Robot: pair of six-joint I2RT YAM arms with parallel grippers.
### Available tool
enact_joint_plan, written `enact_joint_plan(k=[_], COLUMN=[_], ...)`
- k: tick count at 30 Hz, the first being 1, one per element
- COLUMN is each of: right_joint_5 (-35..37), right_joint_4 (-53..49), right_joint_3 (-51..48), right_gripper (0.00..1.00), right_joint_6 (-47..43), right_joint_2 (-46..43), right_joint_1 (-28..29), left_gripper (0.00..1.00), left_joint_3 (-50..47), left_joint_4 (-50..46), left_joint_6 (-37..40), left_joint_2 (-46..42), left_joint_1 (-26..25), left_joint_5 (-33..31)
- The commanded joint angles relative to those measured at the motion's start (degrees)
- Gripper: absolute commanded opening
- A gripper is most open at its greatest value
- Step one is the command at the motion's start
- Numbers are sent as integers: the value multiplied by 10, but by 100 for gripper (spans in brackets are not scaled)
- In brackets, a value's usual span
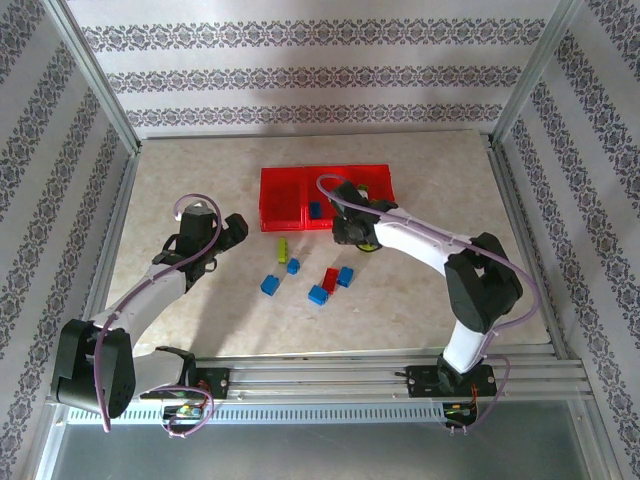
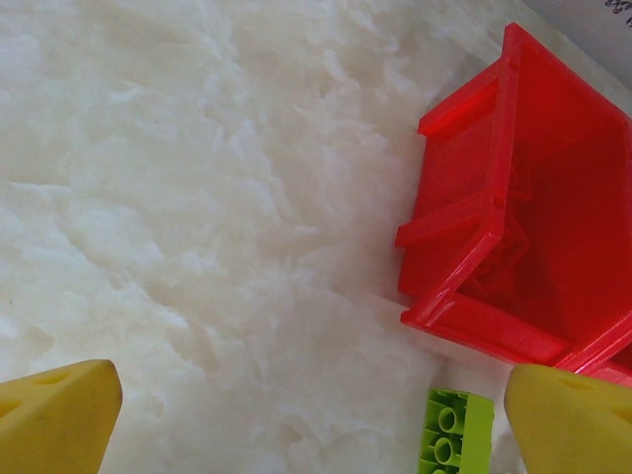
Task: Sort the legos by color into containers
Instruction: Place the lego in the container.
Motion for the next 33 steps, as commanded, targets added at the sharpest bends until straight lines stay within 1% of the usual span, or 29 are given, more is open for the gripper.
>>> enact_joint_plan(k=[1, 12, 17, 22, 25, 31, 33], right_joint_5=[20, 18, 25, 22, 22, 22, 22], right_joint_4=[2, 0, -7, -9, -8, -9, -8], right_joint_3=[52, 202, 240, 244, 239, 233, 232], right_gripper=[32, 33, 35, 36, 39, 52, 53], right_joint_6=[-49, -110, -122, -116, -113, -116, -117], right_joint_2=[35, 154, 189, 197, 195, 193, 190], right_joint_1=[7, -5, -8, -18, -23, -25, -26], left_gripper=[100, 100, 100, 100, 100, 100, 100], left_joint_3=[-6, -7, -6, -7, -9, -8, -8], left_joint_4=[-1, -10, -15, -17, -16, -13, -13], left_joint_6=[-7, -3, -2, -1, -1, -2, -3], left_joint_2=[-7, -16, -19, -21, -20, -20, -20], left_joint_1=[8, 7, 8, 9, 9, 10, 10], left_joint_5=[-1, -4, -7, -8, -8, -5, -4])
